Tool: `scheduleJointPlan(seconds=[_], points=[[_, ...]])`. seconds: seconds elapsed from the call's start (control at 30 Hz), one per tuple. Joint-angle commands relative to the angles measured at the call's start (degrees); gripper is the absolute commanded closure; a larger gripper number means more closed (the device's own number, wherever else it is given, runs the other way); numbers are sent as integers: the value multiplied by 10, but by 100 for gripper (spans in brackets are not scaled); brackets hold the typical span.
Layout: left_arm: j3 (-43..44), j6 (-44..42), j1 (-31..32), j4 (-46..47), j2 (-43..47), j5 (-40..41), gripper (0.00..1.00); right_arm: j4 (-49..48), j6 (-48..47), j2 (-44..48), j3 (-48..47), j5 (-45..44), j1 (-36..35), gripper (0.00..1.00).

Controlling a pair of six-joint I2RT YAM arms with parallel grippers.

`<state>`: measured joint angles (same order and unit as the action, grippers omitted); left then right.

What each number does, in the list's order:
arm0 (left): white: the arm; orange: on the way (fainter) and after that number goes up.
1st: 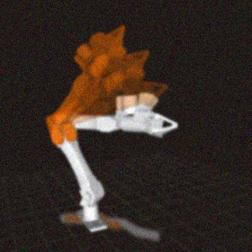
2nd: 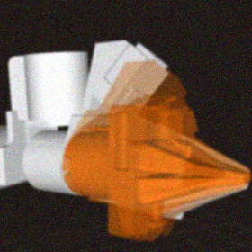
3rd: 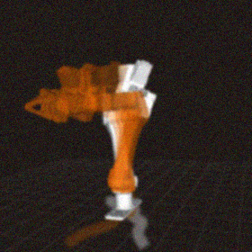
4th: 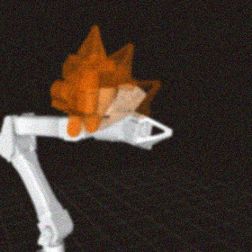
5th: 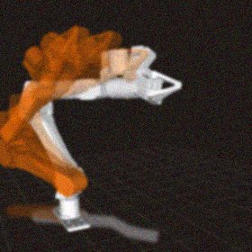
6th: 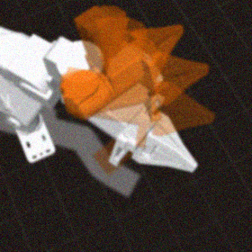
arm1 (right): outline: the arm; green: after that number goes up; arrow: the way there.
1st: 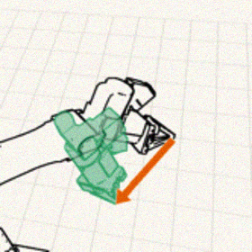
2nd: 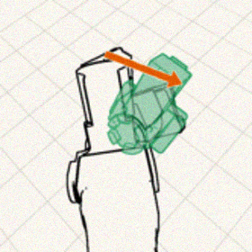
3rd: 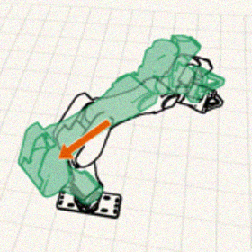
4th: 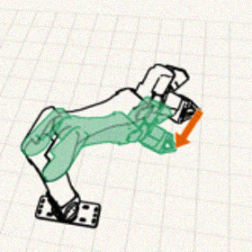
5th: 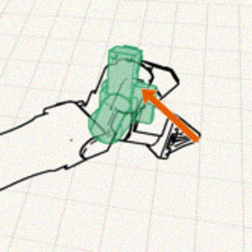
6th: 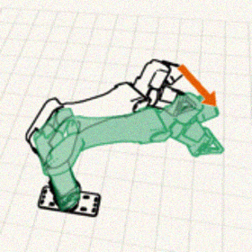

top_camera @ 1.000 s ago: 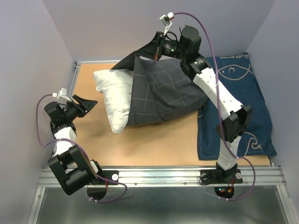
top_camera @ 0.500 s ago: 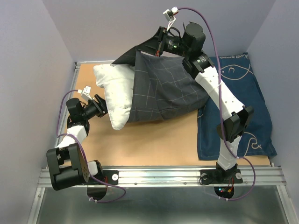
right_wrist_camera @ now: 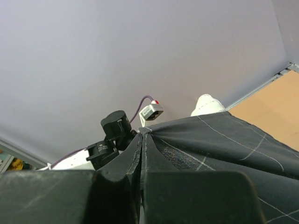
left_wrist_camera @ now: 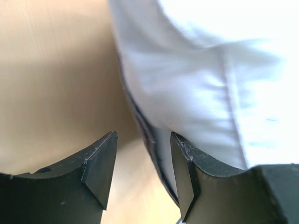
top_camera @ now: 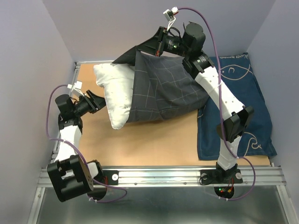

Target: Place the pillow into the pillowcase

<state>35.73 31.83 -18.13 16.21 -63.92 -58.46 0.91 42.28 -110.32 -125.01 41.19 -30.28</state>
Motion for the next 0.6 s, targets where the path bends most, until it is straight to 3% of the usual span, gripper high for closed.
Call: scheduleJointPlan(seconds=[0.0,0.27,0.47,0.57], points=[[34,-46,-8,-47,19,-29,41,-59,10,39,-42,7,8,99],[7,-37,25,-18,-27,23,41,-59,19,32,-52,9,9,100],[11,9,70,70,-76,55,43,-58,27,30,-60,10,10,100],[29,33,106,121,-107,71,49,-58,27,30,-63,8,10,99]])
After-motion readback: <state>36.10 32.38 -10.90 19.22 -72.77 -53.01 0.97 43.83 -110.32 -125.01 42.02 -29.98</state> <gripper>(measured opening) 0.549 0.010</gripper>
